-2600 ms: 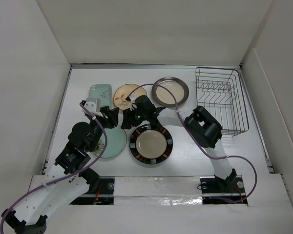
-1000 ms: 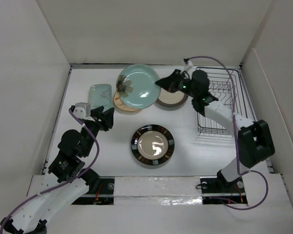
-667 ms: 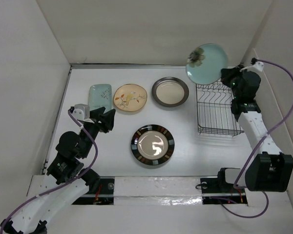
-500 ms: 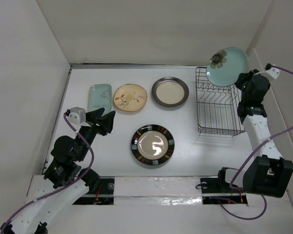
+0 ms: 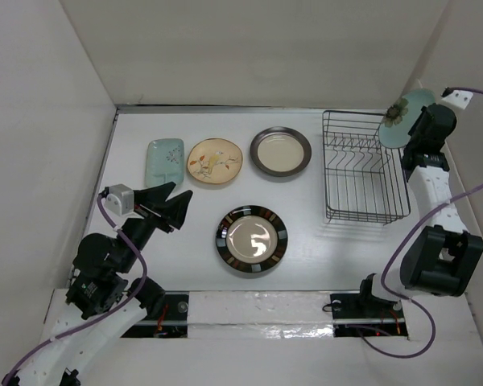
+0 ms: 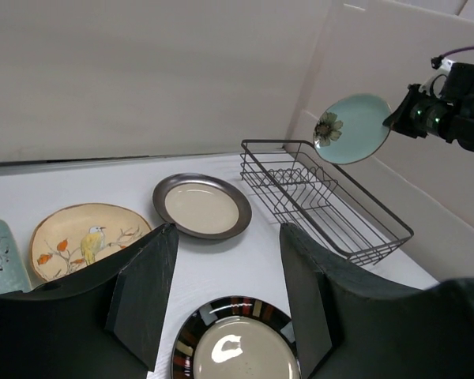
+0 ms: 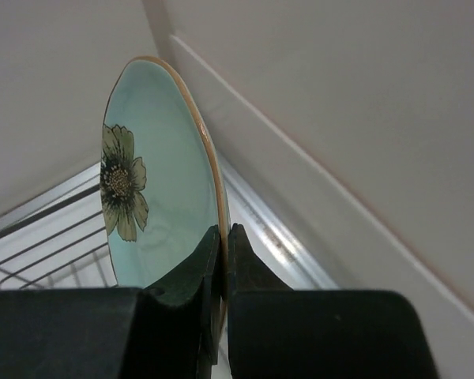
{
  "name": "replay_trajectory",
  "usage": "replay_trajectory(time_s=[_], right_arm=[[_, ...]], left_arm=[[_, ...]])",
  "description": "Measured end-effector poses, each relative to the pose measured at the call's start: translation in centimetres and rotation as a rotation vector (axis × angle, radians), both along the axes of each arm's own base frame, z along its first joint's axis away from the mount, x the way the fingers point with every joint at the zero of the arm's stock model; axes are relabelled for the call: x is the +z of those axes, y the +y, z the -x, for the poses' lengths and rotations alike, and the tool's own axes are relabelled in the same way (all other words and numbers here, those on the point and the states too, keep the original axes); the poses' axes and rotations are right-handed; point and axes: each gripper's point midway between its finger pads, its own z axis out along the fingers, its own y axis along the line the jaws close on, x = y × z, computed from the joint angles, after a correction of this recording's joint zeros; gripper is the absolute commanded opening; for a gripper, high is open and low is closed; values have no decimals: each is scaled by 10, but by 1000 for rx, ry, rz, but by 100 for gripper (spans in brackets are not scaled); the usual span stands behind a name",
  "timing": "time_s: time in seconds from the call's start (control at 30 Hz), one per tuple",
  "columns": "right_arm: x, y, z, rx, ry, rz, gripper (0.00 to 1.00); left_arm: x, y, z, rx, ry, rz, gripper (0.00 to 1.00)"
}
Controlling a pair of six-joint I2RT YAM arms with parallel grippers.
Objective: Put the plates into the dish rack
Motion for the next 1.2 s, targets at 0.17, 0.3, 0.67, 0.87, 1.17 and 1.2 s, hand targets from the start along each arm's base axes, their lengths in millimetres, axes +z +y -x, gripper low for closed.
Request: replay_trajectory(time_s=[0.17,0.3,0.67,0.87,1.17,1.2], right_arm=[[14,-15,-6,-31,75,142,0],[13,-20,-7,-41,146,222,0],[5,-1,-16,23,263,355,0],[2,-1,-17,29,272,358,0],[-17,8,-23,84,284,332,0],[-20,9,-22,88,290,328,0]], left_arm=[[0,0,0,0,0,1,52],[1,0,0,0,-1,1,52],[2,2,3,0,-8,7,52],[3,3,3,3,-10,10,52],[3,4,3,4,-12,11,52],[4,4,4,4,-12,12,52]])
